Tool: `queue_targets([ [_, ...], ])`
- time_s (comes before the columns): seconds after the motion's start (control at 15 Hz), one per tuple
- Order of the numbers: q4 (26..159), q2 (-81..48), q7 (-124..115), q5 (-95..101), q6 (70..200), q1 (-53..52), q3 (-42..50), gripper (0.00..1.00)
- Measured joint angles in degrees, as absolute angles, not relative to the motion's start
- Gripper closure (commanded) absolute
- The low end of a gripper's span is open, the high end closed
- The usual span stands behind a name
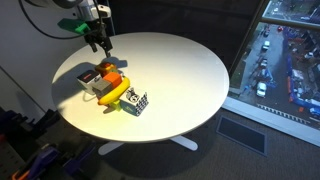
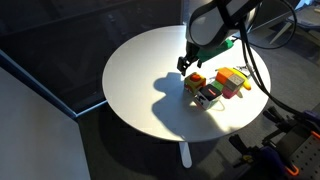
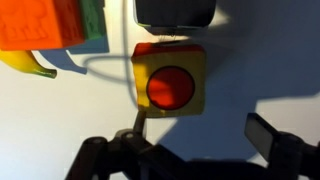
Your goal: Put the orange toy on the table
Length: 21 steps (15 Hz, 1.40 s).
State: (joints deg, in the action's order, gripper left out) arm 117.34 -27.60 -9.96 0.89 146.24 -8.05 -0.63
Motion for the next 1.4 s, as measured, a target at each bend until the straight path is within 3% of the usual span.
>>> queue_targets([
  [1.4, 127.14, -10.88, -9.75, 0.72, 132.46, -6.71, -0.62, 0.00],
])
